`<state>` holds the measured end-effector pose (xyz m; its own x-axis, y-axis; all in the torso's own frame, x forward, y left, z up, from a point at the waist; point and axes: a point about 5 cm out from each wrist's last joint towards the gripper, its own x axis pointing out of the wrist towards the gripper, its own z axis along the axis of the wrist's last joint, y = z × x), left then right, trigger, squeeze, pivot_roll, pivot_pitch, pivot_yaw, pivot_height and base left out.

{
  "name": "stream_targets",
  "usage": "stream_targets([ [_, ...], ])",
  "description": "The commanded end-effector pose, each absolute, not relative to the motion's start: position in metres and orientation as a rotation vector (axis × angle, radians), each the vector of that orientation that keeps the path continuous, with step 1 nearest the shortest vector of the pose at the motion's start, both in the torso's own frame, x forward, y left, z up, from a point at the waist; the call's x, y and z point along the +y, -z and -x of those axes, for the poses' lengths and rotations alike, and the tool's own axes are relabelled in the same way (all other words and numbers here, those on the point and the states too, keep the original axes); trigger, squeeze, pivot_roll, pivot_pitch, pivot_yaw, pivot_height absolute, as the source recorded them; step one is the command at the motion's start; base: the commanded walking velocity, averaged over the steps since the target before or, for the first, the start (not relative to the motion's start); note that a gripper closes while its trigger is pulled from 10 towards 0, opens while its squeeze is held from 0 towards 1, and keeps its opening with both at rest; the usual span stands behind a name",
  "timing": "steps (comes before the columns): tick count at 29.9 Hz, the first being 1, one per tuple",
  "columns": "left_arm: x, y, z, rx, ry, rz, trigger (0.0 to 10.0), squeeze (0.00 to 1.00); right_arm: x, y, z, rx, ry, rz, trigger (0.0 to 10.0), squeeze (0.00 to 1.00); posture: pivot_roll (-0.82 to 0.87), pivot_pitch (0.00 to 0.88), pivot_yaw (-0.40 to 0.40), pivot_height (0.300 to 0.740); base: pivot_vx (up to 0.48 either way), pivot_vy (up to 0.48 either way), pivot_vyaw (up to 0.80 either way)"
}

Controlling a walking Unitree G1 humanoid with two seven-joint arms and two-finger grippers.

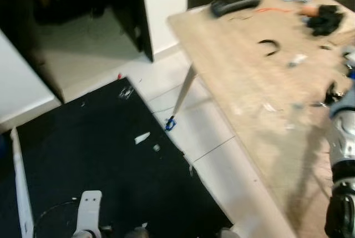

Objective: Picking trash to rubbish bin

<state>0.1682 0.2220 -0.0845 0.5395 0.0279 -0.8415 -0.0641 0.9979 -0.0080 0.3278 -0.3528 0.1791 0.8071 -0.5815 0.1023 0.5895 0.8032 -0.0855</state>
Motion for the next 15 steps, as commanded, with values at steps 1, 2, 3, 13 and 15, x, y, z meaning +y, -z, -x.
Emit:
stream_targets([
  [1,0.230,0.086,-0.160,1.032,-0.066,0.011,10.0,0.00,-0.343,-0.181,-0.333,-0.085,0.592,0.103,10.0,0.00,0.01,0.105,0.073,0.740,0.000,0.000,-0.80],
  [2,0.230,0.087,-0.160,1.033,-0.067,0.008,10.0,0.00,-0.341,-0.181,-0.334,-0.093,0.583,0.089,10.0,0.00,0.01,0.105,0.073,0.740,0.000,0.000,-0.80],
  [3,0.230,0.087,-0.159,1.034,-0.067,0.006,10.0,0.00,-0.338,-0.183,-0.336,-0.110,0.563,0.069,10.0,0.00,0.01,0.105,0.073,0.740,0.000,0.000,-0.80],
  [13,0.230,0.088,-0.156,1.043,-0.067,-0.005,10.0,0.00,-0.316,-0.189,-0.351,-0.151,0.418,0.077,10.0,0.00,0.01,0.105,0.069,0.740,0.000,0.000,-0.80],
  [15,0.229,0.088,-0.156,1.045,-0.068,-0.008,10.0,0.00,-0.297,-0.198,-0.356,-0.224,0.264,0.046,10.0,0.00,0.01,0.105,0.069,0.740,0.000,0.000,-0.80],
])
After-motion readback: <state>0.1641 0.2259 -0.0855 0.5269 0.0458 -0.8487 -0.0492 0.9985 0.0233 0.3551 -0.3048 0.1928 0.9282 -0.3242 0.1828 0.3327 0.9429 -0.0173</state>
